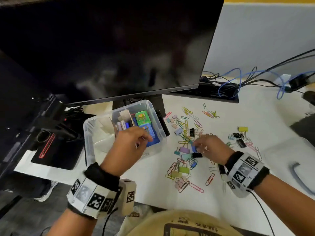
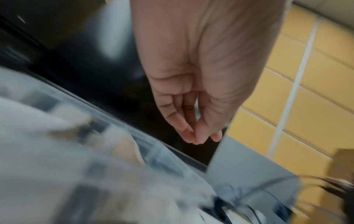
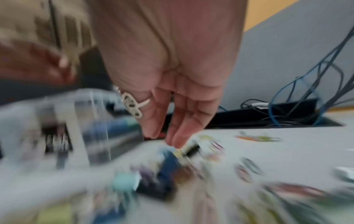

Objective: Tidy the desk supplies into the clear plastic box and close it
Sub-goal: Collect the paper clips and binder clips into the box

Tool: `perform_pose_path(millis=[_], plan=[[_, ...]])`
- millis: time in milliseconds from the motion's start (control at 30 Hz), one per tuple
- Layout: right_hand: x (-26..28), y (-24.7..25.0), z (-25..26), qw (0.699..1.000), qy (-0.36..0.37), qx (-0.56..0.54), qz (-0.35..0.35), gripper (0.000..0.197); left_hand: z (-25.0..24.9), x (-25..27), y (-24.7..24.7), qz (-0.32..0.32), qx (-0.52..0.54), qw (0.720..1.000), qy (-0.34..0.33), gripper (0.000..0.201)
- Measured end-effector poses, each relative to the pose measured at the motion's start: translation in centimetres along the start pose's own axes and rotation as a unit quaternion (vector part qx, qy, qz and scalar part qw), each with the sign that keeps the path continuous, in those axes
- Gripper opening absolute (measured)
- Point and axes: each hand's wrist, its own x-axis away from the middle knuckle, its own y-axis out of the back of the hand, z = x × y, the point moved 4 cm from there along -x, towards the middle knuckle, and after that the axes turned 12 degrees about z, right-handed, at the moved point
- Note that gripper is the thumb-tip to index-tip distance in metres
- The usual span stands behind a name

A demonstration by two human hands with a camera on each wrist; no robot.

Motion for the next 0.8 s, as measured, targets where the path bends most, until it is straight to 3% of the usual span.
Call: perform_pose_path(millis=[67, 133, 233, 300, 367, 500, 667, 800], plan=[[0.6, -2.4, -2.8, 0.994, -0.032, 0.084, 0.068, 0.037, -1.9, -1.3, -4.1, 0.074, -0.007, 0.996, -0.039, 0.022], [1.2, -4.0, -4.2, 0.990, -0.023, 0.114, 0.084, 0.051, -2.8, -2.3, -8.5, 0.144, -0.032, 0.988, -0.042, 0.026], [1.5, -4.2, -5.0, 0.990, -0.015, 0.136, 0.033, 0.048, -3.3, -3.3, -13.6, 0.254, -0.113, 0.961, -0.005, 0.030], [1.4, -3.7, -5.1, 0.984, 0.006, 0.180, -0.012, 0.044, -2.9, -3.6, -15.8, 0.315, -0.116, 0.941, 0.039, 0.032], [1.3, -3.3, -5.4, 0.973, 0.011, 0.230, -0.027, 0.044, -2.2, -3.4, -17.1, 0.353, -0.101, 0.927, 0.070, 0.046], [0.8, -3.0, -5.4, 0.958, 0.021, 0.285, -0.024, 0.035, -1.5, -3.7, -17.7, 0.340, -0.082, 0.933, 0.086, 0.059], [0.0, -1.1, -6.7, 0.952, -0.030, 0.296, -0.071, 0.037, -2.0, -5.5, -18.2, 0.296, -0.044, 0.951, 0.079, 0.052], [1.7, 0.1, -5.6, 0.960, 0.002, 0.256, -0.109, 0.032, -3.3, -6.1, -17.0, 0.249, -0.077, 0.964, 0.042, 0.041]])
